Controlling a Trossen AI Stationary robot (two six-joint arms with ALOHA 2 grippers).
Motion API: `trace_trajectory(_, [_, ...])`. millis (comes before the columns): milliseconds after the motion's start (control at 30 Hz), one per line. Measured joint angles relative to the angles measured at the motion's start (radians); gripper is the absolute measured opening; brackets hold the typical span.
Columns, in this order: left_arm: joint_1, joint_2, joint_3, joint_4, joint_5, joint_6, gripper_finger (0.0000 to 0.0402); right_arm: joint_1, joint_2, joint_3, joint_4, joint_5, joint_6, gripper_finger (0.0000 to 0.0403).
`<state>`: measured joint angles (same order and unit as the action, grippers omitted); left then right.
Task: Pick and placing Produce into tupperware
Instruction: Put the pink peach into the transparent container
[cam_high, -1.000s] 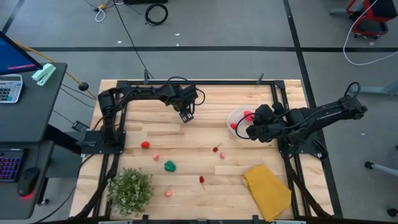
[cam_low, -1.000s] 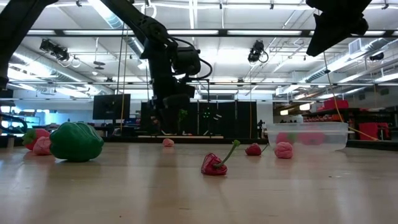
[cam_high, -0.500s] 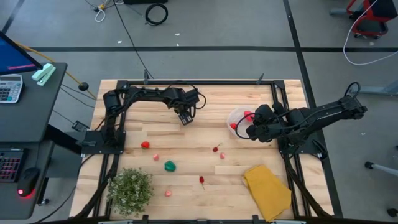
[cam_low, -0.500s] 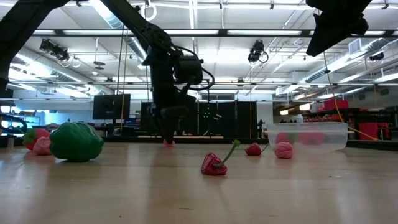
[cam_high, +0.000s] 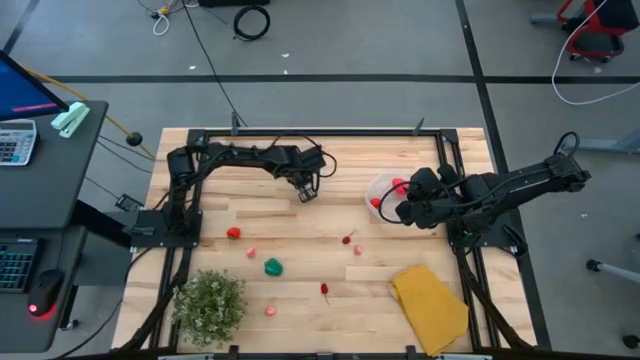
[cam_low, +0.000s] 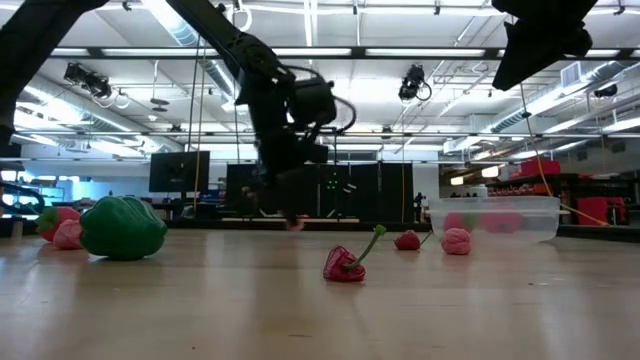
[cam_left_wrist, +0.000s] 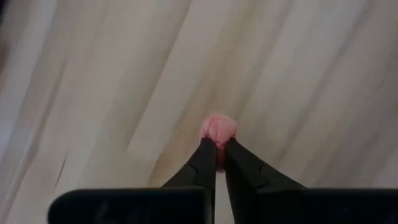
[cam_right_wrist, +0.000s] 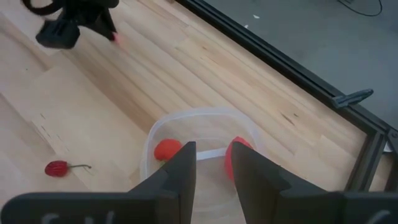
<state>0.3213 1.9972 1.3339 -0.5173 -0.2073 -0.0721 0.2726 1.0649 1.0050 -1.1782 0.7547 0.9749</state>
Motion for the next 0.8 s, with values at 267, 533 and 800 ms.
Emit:
trace_trajectory(267, [-0.152, 0.000, 0.045, 0.576, 0.003, -0.022, 0.0014, -0.009, 0.000, 0.000, 0.000, 0.028, -0.008, 0.0110])
trace_trajectory(533, [-0.225, 0.001, 0.077, 0.799, 0.003, -0.028, 0.0014, -0.039, 0.000, 0.000, 0.000, 0.031, -0.009, 0.0110])
trace_trajectory(800, [-0.208, 0.161, 0.119, 0.907, 0.032, -0.101, 0.0019, -0.070, -0.006, 0.000, 0.007, 0.058, -0.009, 0.0110])
